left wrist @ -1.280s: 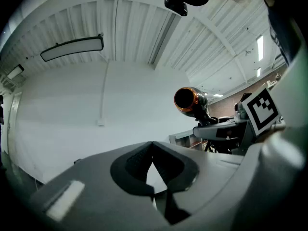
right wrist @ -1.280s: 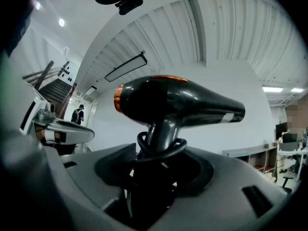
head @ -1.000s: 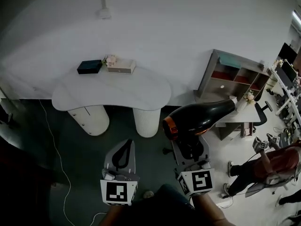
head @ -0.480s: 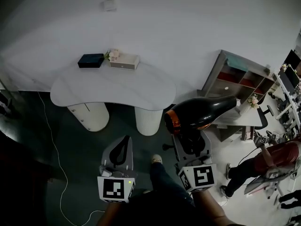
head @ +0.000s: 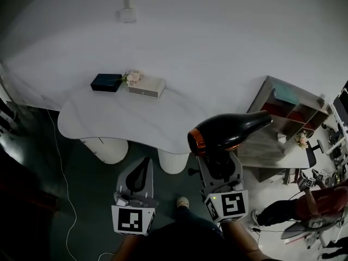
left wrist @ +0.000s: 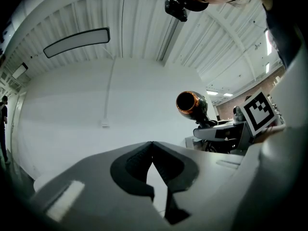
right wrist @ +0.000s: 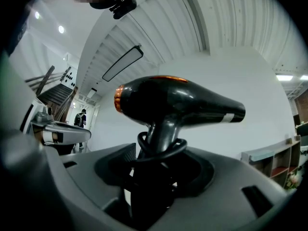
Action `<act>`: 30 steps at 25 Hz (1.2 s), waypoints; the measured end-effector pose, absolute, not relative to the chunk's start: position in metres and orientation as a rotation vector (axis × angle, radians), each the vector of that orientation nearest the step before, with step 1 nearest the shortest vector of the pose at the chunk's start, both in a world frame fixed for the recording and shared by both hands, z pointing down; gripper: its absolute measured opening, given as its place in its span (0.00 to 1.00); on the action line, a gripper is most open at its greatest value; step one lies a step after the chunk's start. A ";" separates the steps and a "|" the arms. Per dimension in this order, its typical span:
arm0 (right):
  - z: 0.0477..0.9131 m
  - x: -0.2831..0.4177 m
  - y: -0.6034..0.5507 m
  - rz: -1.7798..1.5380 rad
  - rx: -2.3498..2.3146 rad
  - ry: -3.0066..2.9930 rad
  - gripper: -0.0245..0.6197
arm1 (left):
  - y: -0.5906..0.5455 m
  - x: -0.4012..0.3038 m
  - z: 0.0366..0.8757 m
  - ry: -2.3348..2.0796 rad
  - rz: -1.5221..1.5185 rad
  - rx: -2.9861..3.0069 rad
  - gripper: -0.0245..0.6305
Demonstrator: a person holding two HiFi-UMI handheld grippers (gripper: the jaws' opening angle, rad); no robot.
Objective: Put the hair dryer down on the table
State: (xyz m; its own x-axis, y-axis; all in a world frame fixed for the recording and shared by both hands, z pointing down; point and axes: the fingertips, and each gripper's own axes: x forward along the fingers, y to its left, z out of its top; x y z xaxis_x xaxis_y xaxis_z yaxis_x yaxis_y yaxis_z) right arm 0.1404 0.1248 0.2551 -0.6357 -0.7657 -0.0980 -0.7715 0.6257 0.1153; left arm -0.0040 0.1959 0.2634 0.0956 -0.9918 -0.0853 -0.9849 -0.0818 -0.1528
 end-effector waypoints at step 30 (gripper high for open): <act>0.294 0.072 -0.097 0.176 -1.223 2.922 0.41 | -0.017 -0.065 0.293 2.145 -0.090 -2.147 0.05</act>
